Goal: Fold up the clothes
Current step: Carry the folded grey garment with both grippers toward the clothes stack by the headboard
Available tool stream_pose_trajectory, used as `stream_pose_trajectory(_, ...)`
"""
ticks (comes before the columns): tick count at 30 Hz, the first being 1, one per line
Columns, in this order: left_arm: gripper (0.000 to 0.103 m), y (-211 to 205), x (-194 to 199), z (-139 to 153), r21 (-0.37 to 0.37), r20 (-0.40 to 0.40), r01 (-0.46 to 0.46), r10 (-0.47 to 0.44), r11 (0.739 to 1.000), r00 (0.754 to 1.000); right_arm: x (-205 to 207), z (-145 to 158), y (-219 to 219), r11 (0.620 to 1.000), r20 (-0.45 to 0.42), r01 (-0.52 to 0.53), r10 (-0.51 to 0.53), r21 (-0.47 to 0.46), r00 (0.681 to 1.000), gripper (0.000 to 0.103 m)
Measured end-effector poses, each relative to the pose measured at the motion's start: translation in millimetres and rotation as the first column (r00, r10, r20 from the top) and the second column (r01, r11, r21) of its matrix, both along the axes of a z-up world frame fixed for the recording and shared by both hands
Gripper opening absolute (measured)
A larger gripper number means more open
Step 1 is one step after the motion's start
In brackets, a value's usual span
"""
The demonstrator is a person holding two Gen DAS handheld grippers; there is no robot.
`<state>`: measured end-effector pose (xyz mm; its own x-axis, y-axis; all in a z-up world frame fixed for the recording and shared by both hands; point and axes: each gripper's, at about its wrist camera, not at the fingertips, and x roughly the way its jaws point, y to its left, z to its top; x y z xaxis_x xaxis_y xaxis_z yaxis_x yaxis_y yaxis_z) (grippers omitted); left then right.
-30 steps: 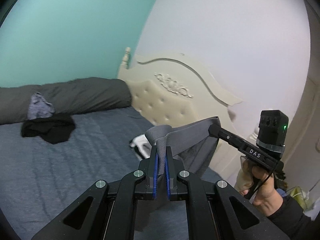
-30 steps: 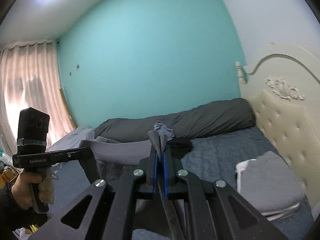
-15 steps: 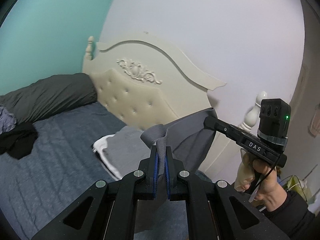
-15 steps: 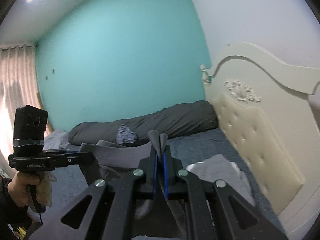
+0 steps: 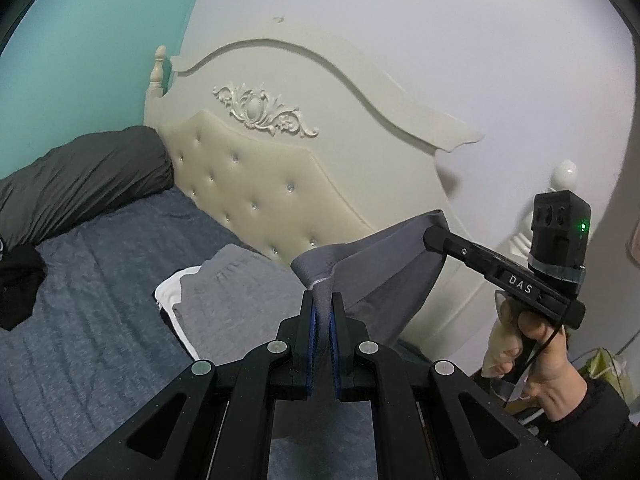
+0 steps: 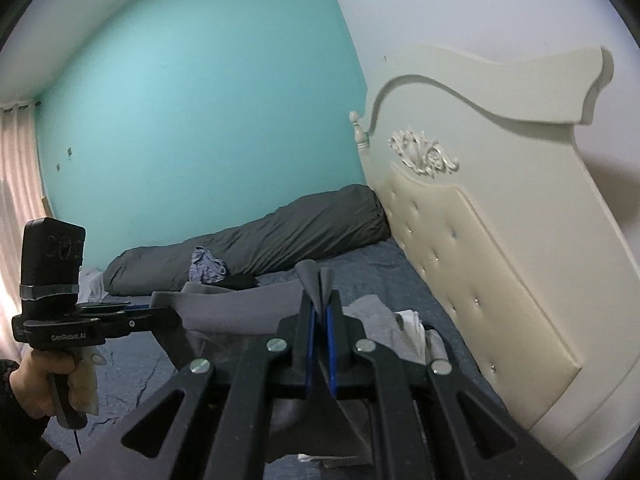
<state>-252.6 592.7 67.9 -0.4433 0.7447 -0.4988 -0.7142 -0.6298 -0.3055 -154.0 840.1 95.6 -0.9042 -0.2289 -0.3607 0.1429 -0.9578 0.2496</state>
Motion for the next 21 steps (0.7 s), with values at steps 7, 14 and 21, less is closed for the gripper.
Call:
stream_pose_trajectory(7, 0.006, 16.0, -34.4, -9.4, -0.018, -0.002, -0.038, 0.038, 0.999, 0.999, -33.8, -11.0, 10.0, 1.0, 0.015, 0.009, -0.009, 0.008, 1.0, 0.005)
stream_pose_trajectory(14, 0.006, 24.4, -71.6, -18.6, -0.038, 0.018, -0.072, 0.073, 0.997, 0.997, -76.1, -17.7, 12.5, 0.999, 0.042, 0.019, -0.02, 0.026, 0.999, 0.005)
stream_pose_trajectory(21, 0.006, 34.0, -112.4, -35.1, -0.069, 0.055, -0.11, 0.114, 0.991, 0.992, -126.3, -35.2, 15.8, 0.998, 0.128, 0.036, -0.042, 0.052, 0.991, 0.005)
